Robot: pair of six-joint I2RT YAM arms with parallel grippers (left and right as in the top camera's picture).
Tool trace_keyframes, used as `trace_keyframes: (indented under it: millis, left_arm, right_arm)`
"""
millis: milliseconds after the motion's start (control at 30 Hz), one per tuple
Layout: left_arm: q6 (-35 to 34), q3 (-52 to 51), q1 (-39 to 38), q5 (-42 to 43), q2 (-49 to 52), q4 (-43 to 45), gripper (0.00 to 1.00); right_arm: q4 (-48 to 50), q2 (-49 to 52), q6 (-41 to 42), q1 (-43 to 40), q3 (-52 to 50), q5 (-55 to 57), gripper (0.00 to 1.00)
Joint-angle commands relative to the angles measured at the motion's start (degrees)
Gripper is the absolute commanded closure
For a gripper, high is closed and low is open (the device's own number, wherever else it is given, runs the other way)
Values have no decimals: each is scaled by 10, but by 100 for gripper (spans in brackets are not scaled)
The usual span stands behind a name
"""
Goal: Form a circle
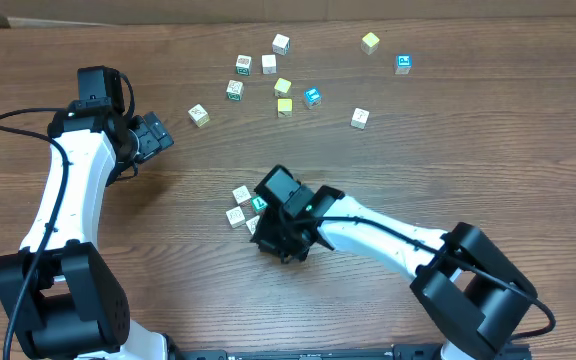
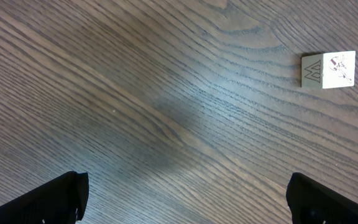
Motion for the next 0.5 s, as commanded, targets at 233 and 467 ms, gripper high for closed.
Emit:
trace_keyframes:
  millis: [233, 467]
  left_arm:
    - [5, 9, -1, -7, 4, 2, 0]
    - [5, 9, -1, -7, 4, 2, 1]
  right_arm:
    - [20, -7, 38, 6, -9, 67, 96]
    - [35, 9, 44, 12, -9, 69, 96]
